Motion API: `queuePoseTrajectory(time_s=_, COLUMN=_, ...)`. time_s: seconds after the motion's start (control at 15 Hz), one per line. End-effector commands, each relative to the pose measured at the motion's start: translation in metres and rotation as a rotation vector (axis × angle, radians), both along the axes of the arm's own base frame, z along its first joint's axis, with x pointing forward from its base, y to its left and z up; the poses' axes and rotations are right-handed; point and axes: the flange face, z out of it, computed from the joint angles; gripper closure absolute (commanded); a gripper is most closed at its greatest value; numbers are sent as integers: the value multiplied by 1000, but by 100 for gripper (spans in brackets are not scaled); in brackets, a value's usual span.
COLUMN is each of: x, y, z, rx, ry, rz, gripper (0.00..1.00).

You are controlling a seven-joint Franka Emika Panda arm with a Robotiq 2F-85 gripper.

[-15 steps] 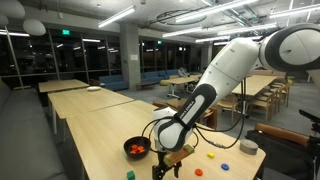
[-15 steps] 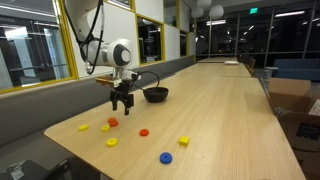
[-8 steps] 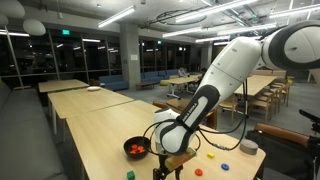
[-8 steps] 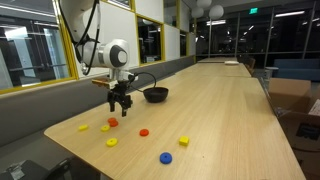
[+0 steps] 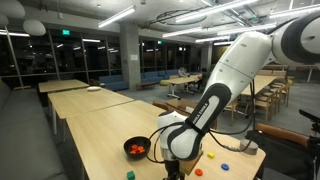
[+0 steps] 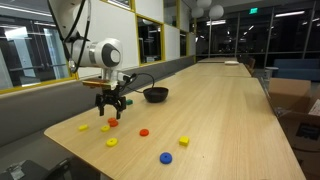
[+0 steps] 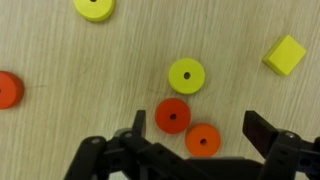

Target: Pick up the orange objects from the table and put them in the bowl

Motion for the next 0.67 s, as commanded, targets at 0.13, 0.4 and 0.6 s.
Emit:
queuePoseTrajectory(time_s=0.13, x=-13, y=2, z=8, rx=-10, ry=-68, rz=118, gripper=0)
queuePoseTrajectory(time_s=0.4, x=-9, y=-1, z=4, rx=1, ry=-146, rz=104, gripper=0)
queuePoseTrajectory(time_s=0.6, x=-9, y=-7, z=3, rx=29, ry=-180, rz=82, gripper=0)
